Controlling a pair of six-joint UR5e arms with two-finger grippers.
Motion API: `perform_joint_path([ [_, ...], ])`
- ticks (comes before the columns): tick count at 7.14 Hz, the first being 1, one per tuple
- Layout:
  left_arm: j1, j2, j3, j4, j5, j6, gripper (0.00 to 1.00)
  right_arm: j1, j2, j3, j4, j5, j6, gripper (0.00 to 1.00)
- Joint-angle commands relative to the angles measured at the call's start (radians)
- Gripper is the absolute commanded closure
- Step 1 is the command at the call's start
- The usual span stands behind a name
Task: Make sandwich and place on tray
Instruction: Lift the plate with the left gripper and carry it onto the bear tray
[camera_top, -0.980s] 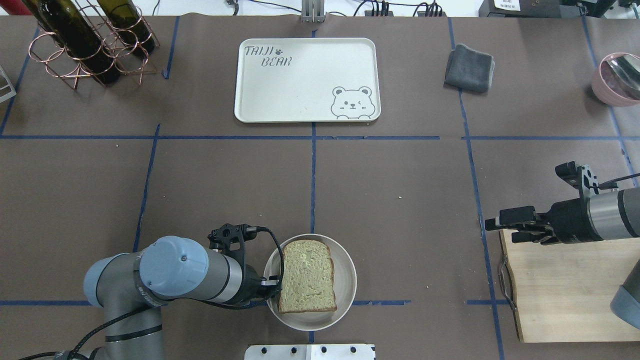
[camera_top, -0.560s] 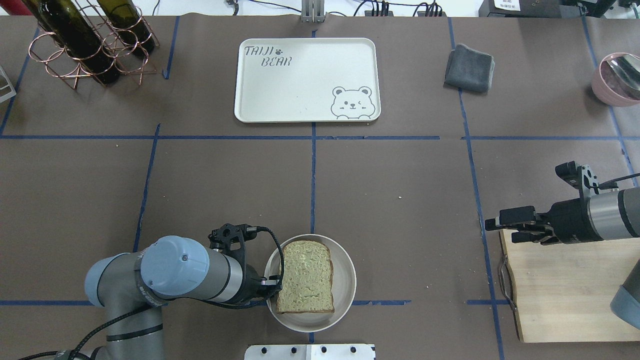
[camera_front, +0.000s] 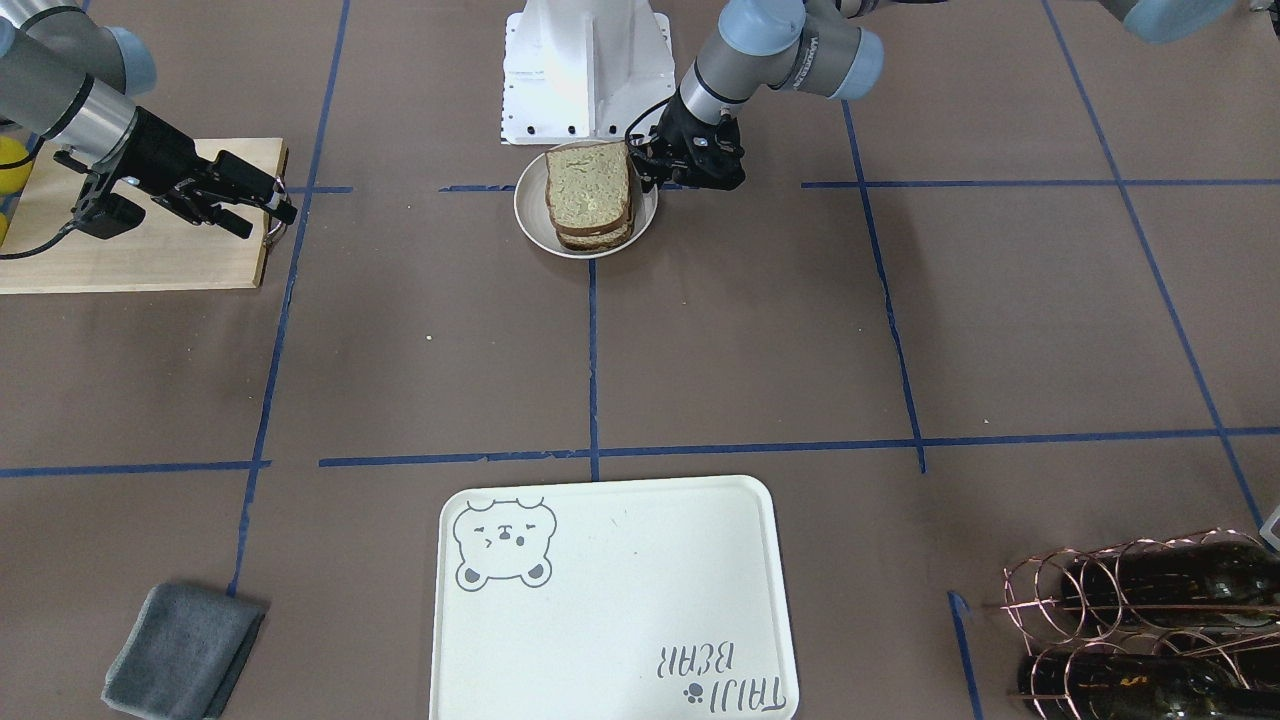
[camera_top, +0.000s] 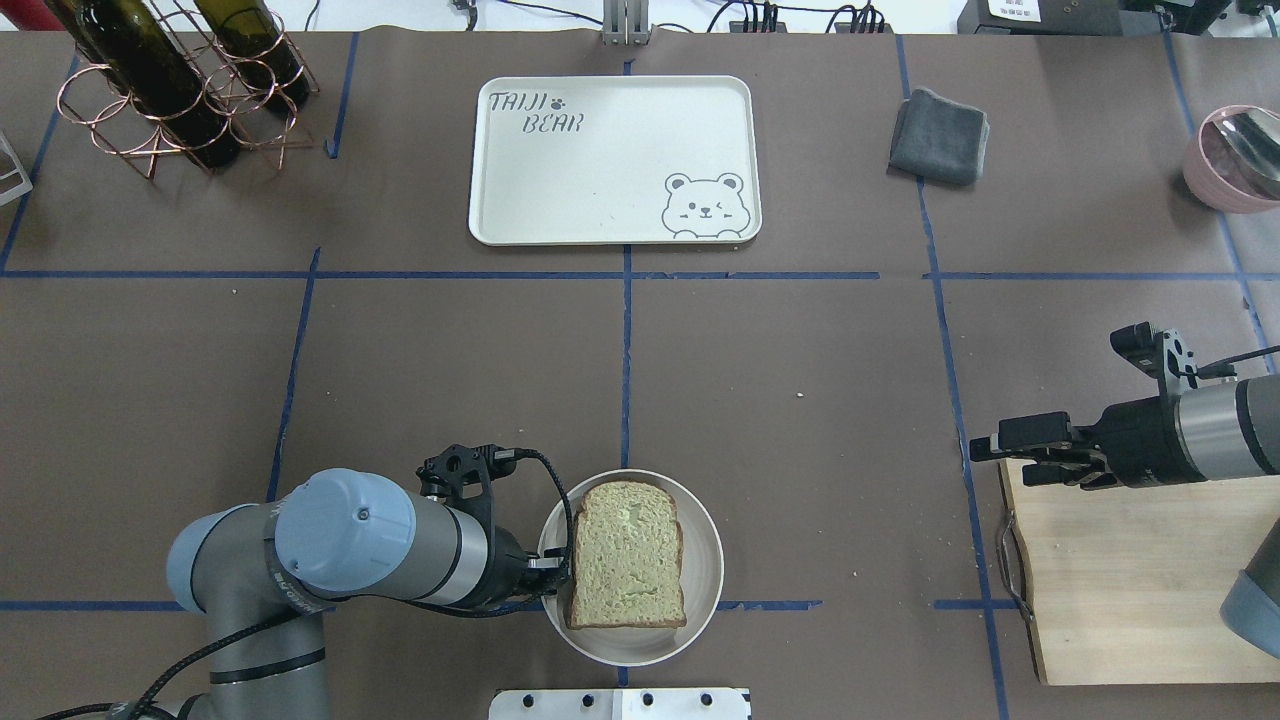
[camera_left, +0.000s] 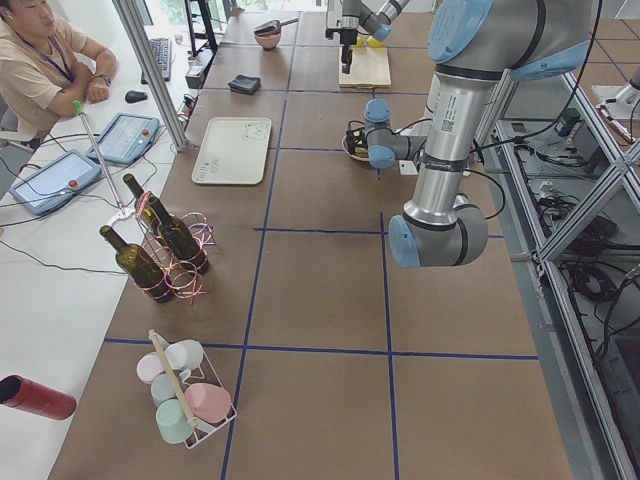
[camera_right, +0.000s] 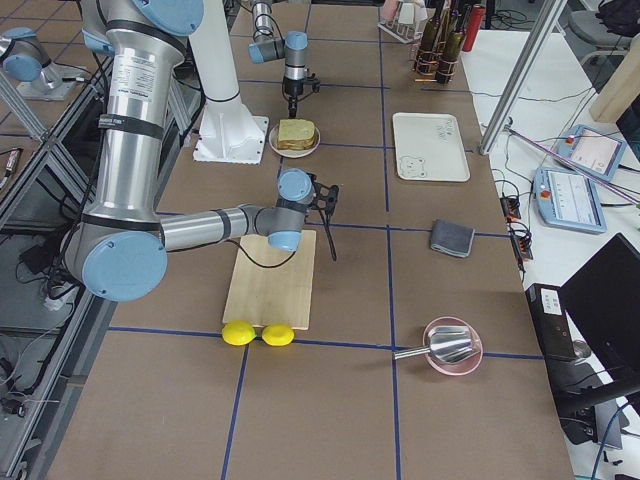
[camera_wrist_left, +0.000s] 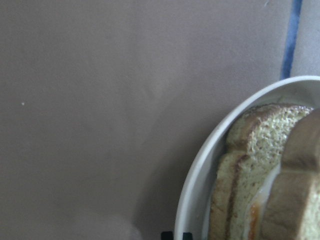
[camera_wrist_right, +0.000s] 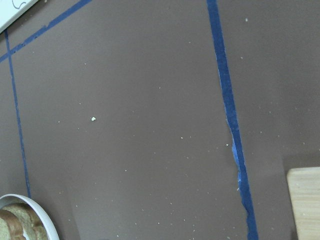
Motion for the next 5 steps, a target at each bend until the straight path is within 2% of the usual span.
perform_joint_path([
  [1, 0.000, -0.017, 0.000, -0.033, -0.001, -0.059, 1.00, 0.000, -0.002, 0.000, 0.000, 0.002, 0.000, 0.00],
  [3, -0.019, -0.026, 0.003, -0.117, -0.003, -0.186, 1.00, 0.005, -0.003, 0.005, 0.002, 0.018, 0.000, 0.00],
  [5, -0.080, -0.076, 0.014, -0.119, -0.003, -0.324, 1.00, 0.021, -0.022, 0.011, 0.011, 0.050, 0.000, 0.00],
])
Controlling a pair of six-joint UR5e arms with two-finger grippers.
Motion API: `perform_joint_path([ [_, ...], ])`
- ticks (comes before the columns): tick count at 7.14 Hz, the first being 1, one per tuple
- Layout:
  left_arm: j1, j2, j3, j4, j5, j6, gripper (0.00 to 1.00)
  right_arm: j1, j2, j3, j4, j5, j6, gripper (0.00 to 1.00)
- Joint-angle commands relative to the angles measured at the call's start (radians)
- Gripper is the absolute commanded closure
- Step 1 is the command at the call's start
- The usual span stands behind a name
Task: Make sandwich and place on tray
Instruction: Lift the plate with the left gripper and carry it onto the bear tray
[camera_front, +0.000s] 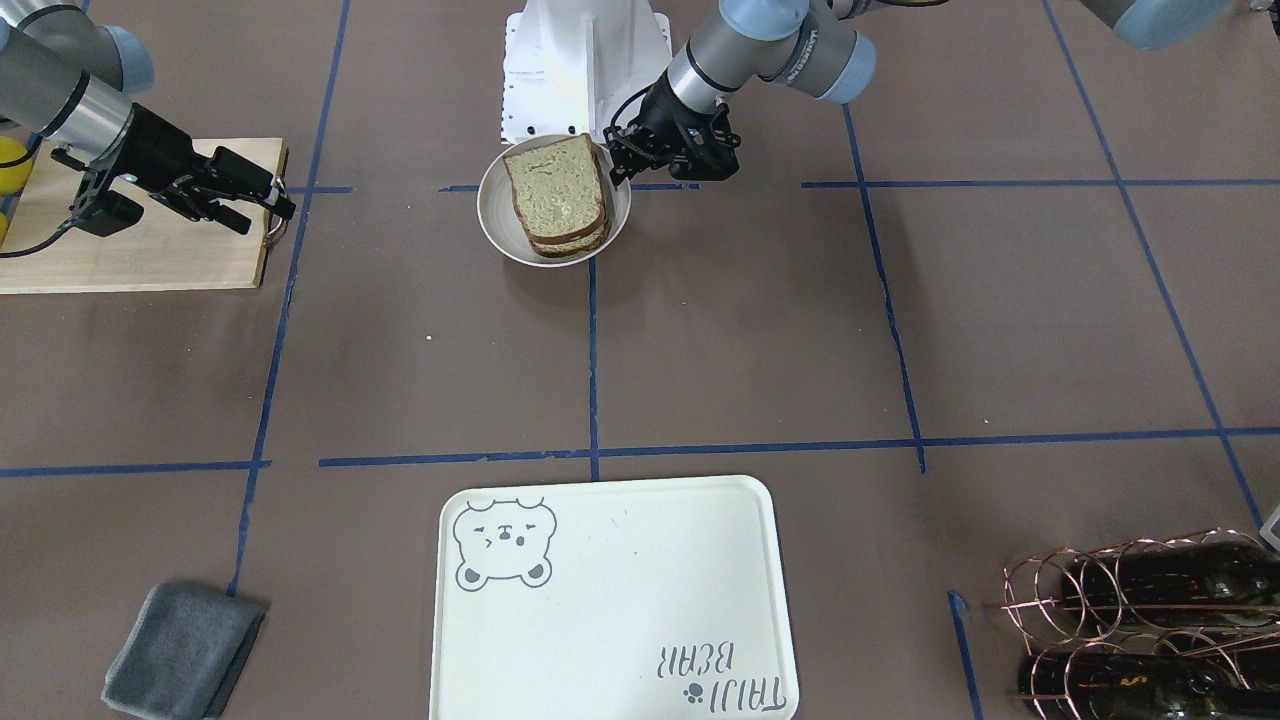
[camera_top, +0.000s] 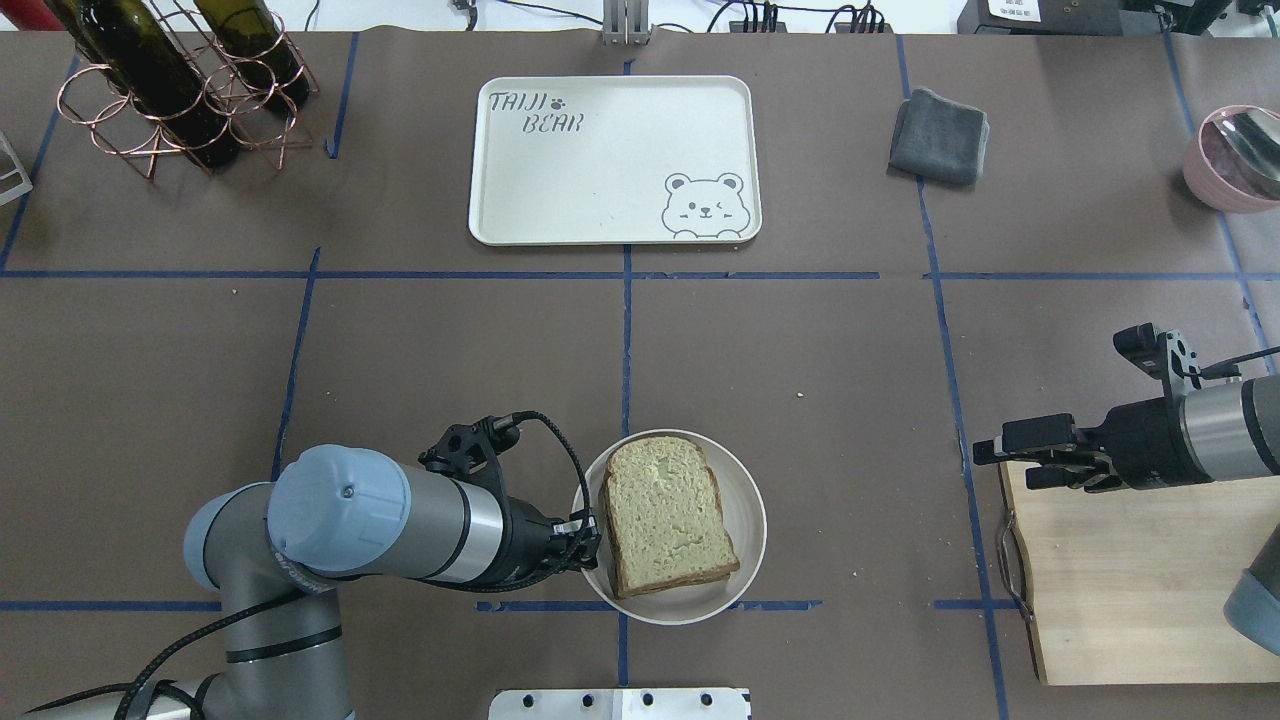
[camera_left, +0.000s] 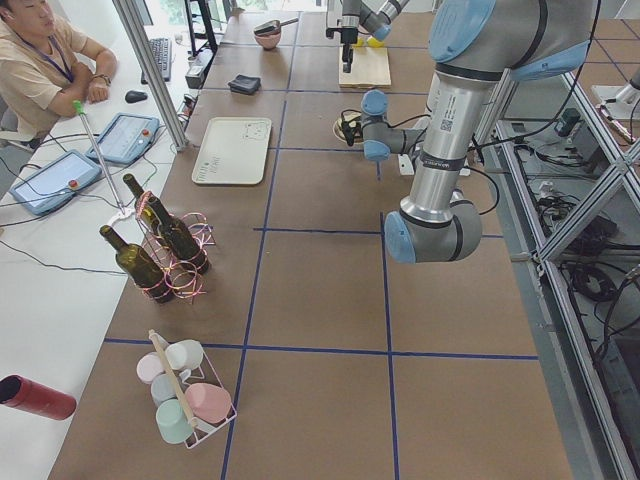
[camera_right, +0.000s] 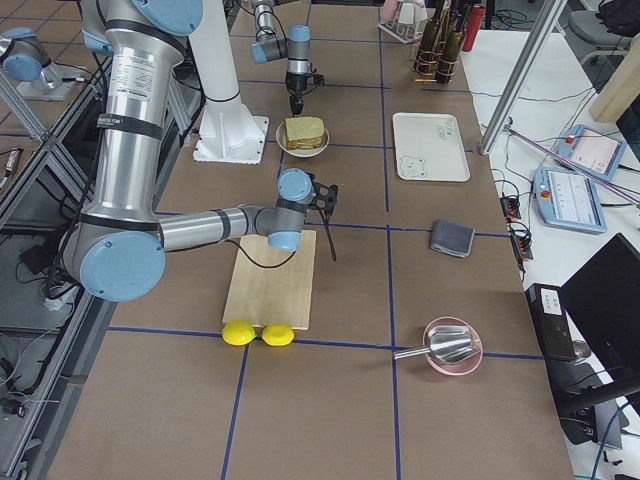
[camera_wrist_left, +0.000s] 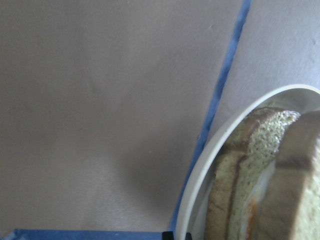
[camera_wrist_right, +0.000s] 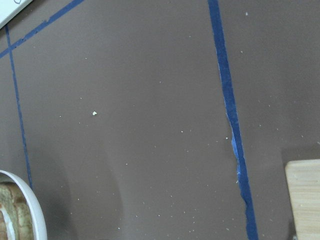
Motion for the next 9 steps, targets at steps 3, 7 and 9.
perform_joint_path([
  [3, -0.169, -0.175, 0.209, -0.058, 0.000, -0.125, 1.00, 0.012, -0.076, -0.001, 0.098, 0.032, 0.000, 0.00],
  [7, -0.346, -0.358, 0.582, -0.163, 0.024, -0.294, 1.00, 0.016, -0.078, 0.003, 0.098, 0.029, 0.000, 0.00],
  [9, -0.365, -0.441, 0.749, -0.192, 0.090, -0.377, 1.00, 0.018, -0.079, 0.006, 0.100, 0.029, 0.000, 0.00],
])
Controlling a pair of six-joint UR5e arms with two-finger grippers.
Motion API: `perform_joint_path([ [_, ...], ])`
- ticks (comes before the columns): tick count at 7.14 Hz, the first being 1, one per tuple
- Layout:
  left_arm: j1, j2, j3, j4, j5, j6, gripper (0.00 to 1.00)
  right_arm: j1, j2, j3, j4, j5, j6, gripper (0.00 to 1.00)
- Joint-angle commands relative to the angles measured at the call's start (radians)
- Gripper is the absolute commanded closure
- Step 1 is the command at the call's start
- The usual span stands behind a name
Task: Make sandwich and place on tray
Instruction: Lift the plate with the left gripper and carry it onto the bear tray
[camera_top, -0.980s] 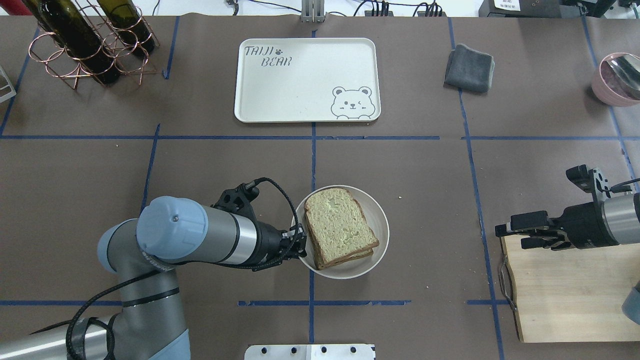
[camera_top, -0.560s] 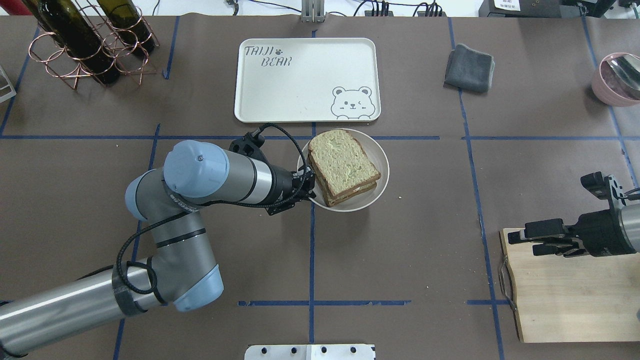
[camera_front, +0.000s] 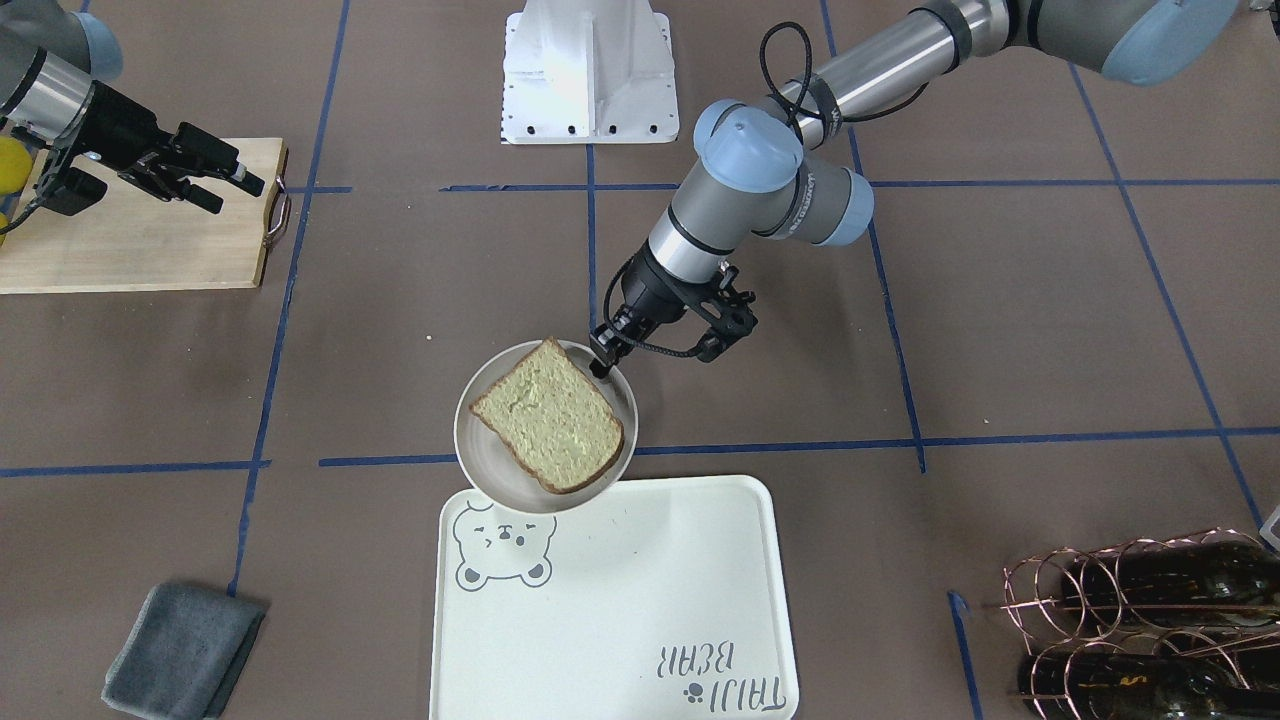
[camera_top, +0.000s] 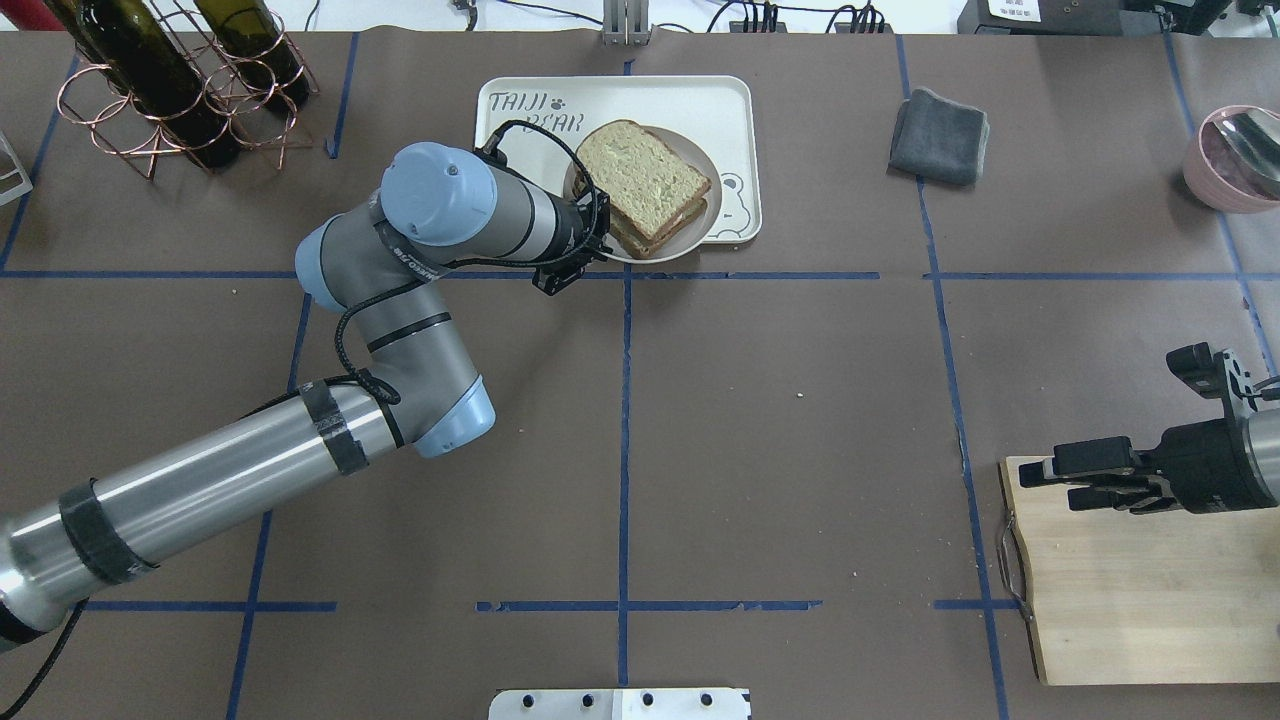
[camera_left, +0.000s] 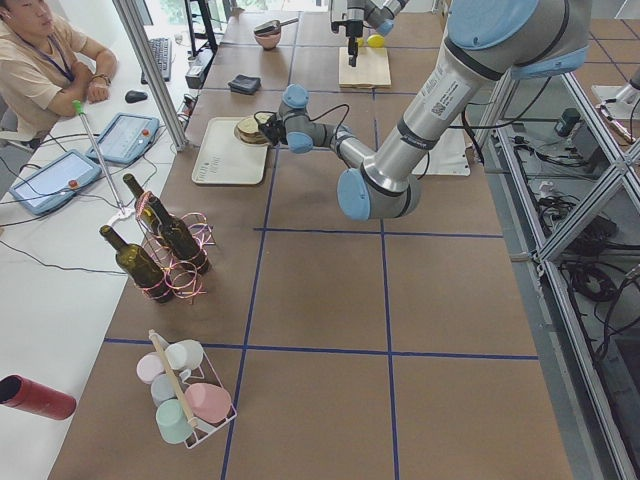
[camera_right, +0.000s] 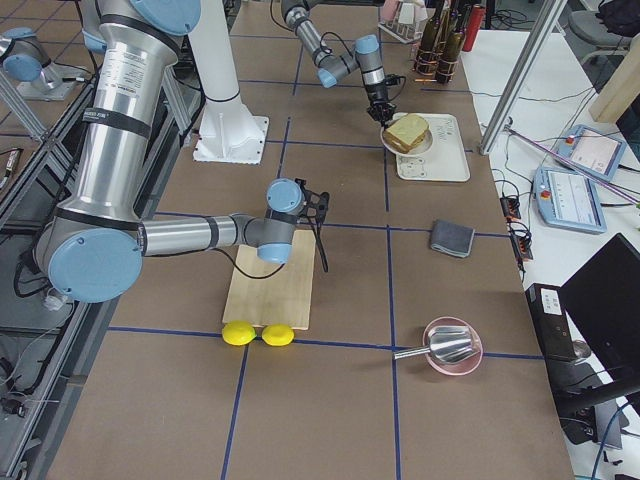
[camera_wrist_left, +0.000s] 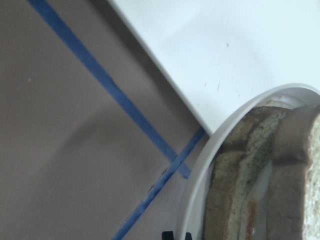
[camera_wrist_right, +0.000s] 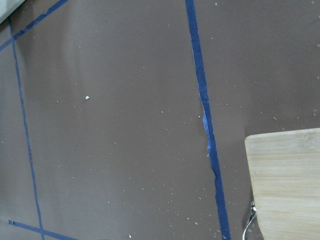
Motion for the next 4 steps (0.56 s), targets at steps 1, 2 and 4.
perform_joint_path([
  [1, -0.024, -0.069, 0.157, -0.045, 0.032, -0.033, 1.00, 0.003, -0.001, 0.002, 0.001, 0.001, 0.000, 0.00],
  [2, -0.025, -0.096, 0.230, -0.099, 0.033, -0.033, 1.00, 0.003, -0.001, 0.005, 0.001, -0.001, 0.000, 0.00],
  [4, -0.024, -0.100, 0.252, -0.122, 0.035, -0.031, 1.00, 0.003, -0.001, 0.003, 0.000, -0.001, 0.000, 0.00],
])
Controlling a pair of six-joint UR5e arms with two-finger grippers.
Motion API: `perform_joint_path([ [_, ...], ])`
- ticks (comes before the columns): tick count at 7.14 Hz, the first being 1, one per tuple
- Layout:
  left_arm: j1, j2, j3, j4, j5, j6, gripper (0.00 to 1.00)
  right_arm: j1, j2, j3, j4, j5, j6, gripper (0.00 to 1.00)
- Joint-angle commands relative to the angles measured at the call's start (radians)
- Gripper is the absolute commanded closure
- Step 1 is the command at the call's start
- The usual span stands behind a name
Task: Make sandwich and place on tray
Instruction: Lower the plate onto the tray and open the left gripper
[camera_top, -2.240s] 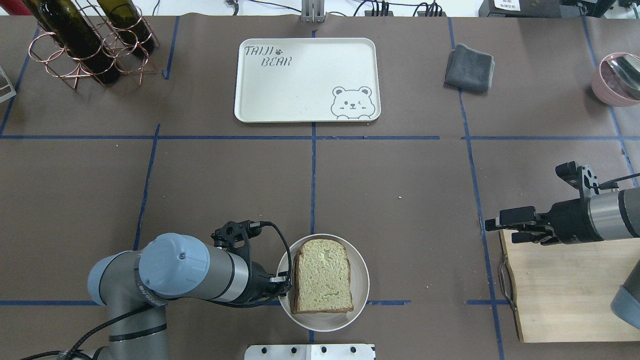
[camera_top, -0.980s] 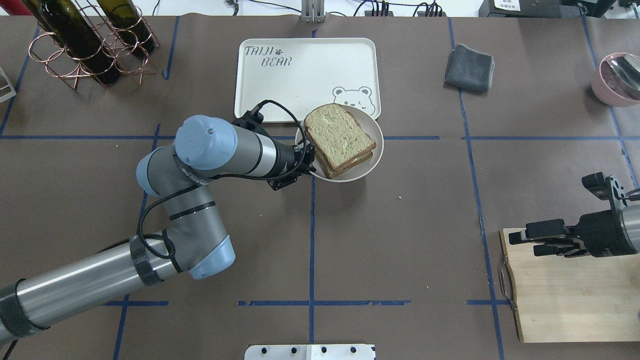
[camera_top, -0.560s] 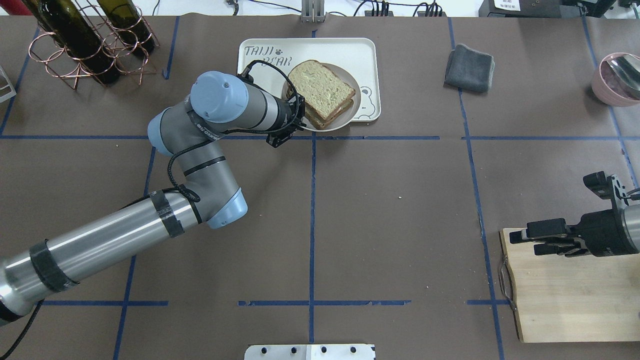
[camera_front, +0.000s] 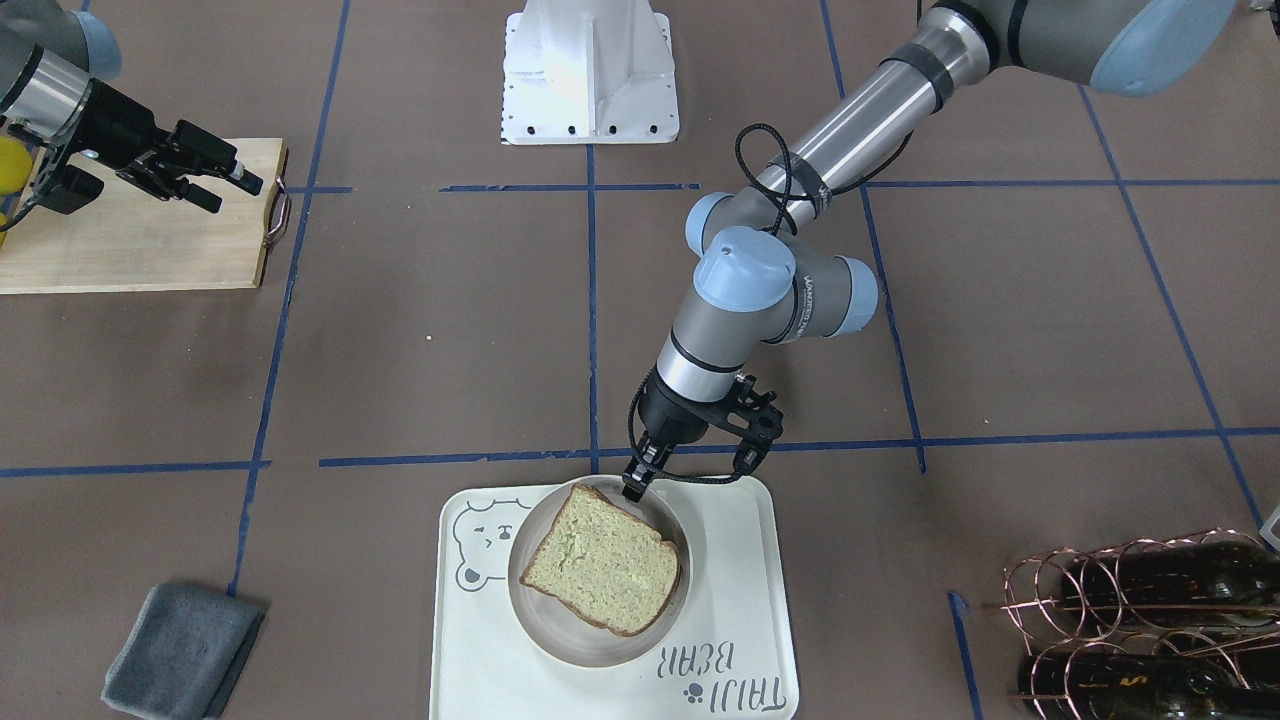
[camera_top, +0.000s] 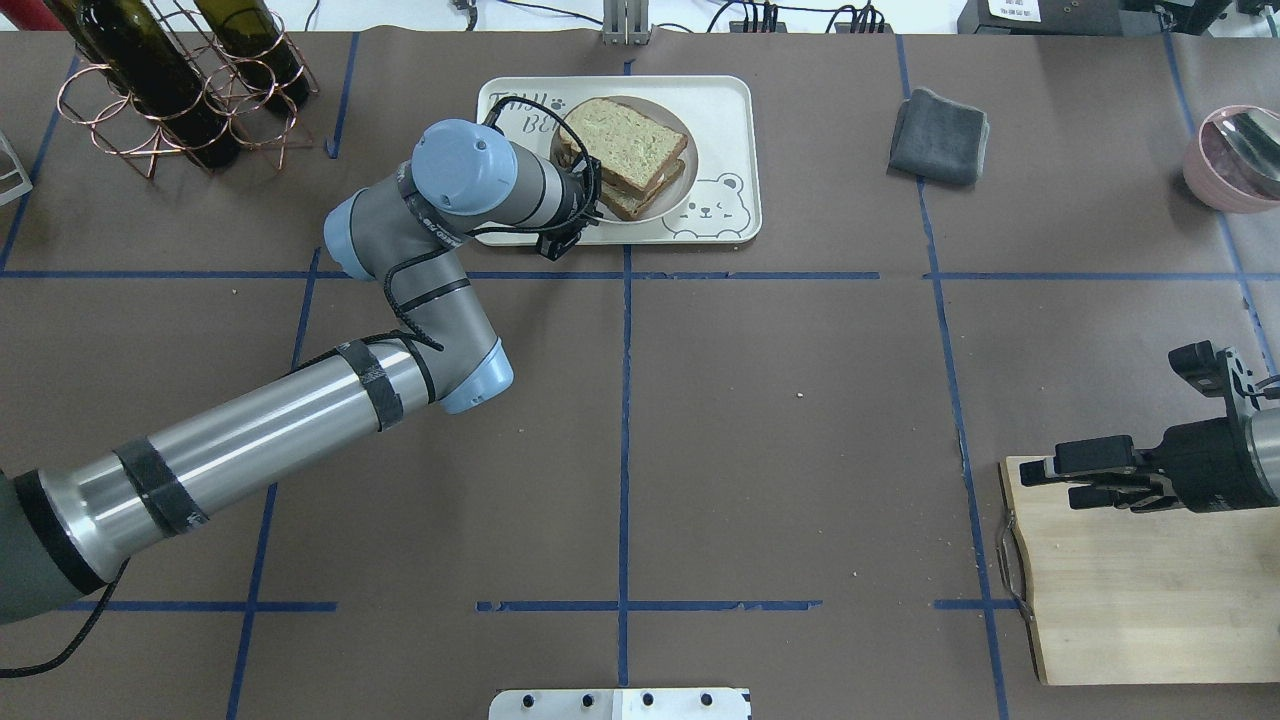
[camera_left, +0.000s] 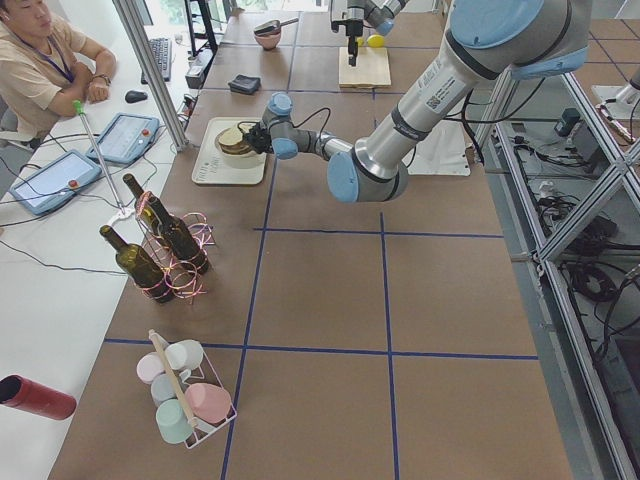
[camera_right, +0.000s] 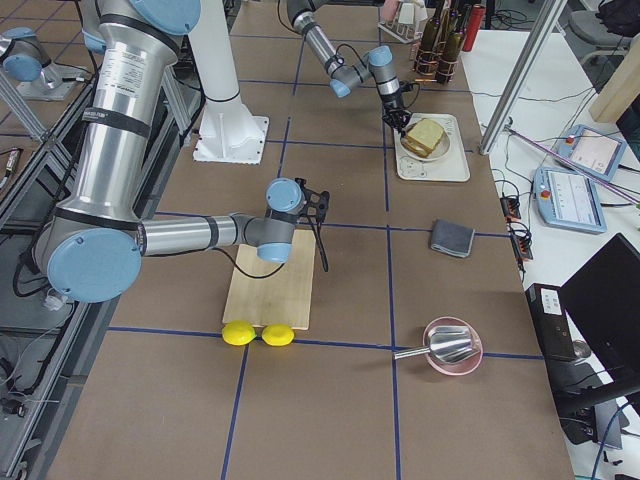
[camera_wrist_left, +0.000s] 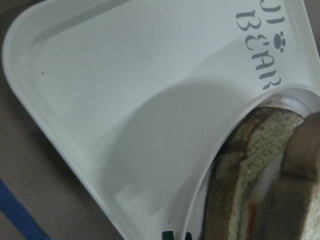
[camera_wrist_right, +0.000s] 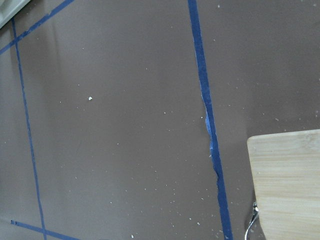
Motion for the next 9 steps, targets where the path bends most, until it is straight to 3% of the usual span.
perform_joint_path([
  [1, -0.001, -0.006, 0.024, -0.028, 0.001, 0.001, 0.99, 0.001, 0.000, -0.001, 0.000, 0.001, 0.000, 0.00],
  [2, -0.001, -0.006, 0.024, -0.038, 0.030, 0.004, 0.83, 0.001, 0.000, 0.001, 0.000, 0.000, 0.000, 0.00],
  [4, -0.001, -0.004, 0.018, -0.052, 0.050, 0.010, 0.70, 0.008, 0.000, 0.001, 0.000, 0.001, 0.000, 0.00],
  [6, -0.001, 0.035, -0.055, -0.045, 0.049, 0.056, 0.71, 0.022, 0.000, 0.001, 0.000, 0.015, 0.000, 0.00],
  [9, -0.005, 0.239, -0.331, -0.029, 0.038, 0.129, 0.72, 0.082, 0.000, -0.004, -0.003, 0.084, 0.000, 0.00],
])
